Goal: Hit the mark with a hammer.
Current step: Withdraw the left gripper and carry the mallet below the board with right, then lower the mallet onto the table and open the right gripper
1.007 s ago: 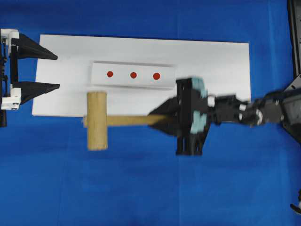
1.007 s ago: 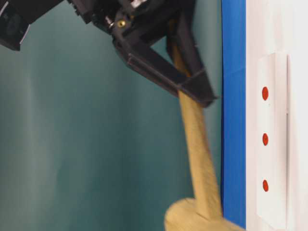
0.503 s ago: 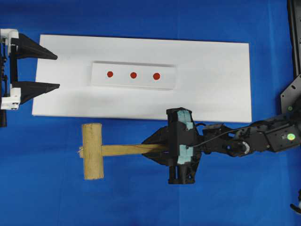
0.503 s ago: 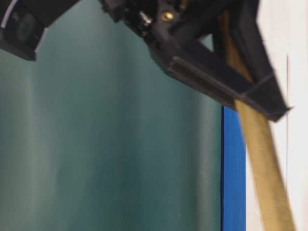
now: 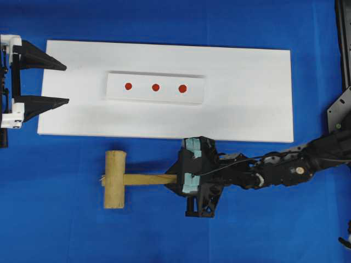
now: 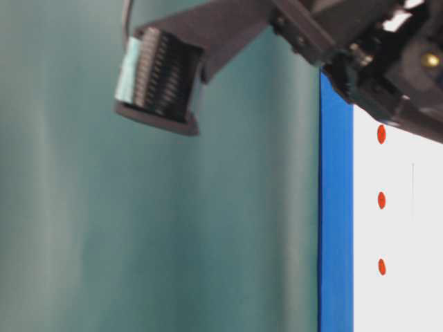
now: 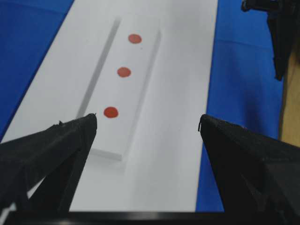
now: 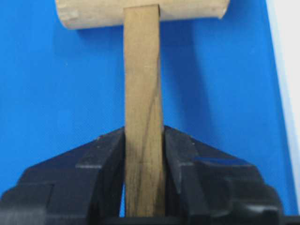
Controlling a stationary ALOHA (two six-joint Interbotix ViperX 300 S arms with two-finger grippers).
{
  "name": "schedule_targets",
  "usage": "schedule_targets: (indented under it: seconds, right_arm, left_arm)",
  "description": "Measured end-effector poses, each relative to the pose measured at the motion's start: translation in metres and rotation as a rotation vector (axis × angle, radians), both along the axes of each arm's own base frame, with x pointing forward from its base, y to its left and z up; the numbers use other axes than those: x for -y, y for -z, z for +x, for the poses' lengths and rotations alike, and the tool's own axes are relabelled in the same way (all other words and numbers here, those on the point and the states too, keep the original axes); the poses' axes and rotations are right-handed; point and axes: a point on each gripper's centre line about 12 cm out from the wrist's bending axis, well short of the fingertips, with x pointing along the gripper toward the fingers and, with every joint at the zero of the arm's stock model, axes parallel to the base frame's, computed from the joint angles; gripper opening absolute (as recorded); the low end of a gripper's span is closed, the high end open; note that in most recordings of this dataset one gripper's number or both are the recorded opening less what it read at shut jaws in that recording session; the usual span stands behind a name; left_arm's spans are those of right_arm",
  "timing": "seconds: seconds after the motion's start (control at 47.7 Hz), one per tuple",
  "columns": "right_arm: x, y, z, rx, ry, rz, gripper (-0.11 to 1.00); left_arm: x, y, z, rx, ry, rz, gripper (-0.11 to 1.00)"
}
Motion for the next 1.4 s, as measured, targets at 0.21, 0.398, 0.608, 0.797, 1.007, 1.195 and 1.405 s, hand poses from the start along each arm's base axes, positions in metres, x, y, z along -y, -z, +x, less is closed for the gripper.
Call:
schedule_targets:
  seconds: [0.21,0.398,0.608,0.797,1.007,1.195,1.405]
  right_arm:
    - [-0.004,0.013,-0.002,-0.036,-0.015,0.003,0.08]
    - [-0.007,0.016,-0.004,-0.052,-0.034,0.015,0.08]
    - [-0.008,0.02,-0.007,-0.066,-0.046,0.011,0.08]
    - [-0.008,0.026,-0.01,-0.081,-0.051,0.004,0.08]
    - [-0.009,0.029,-0.01,-0.091,-0.06,-0.001,0.08]
    - [-0.009,0.029,-0.01,-0.091,-0.062,-0.001,0.09]
    - [-0.009,0.029,-0.01,-0.092,-0.061,0.0,0.1]
  left_arm:
    - [0.0,0.0,0.0,0.0,-0.001,0.001,0.89]
    - [-0.003,0.0,-0.001,0.0,-0.014,0.003,0.89]
    - [-0.005,0.001,-0.001,-0.002,-0.023,0.004,0.89]
    - [-0.005,0.001,-0.002,-0.004,-0.024,0.004,0.89]
    - [-0.005,0.002,-0.002,-0.005,-0.024,0.005,0.89]
    - [-0.005,0.002,-0.002,-0.004,-0.024,0.004,0.89]
    - [-0.005,0.003,-0.002,-0.007,-0.024,0.003,0.89]
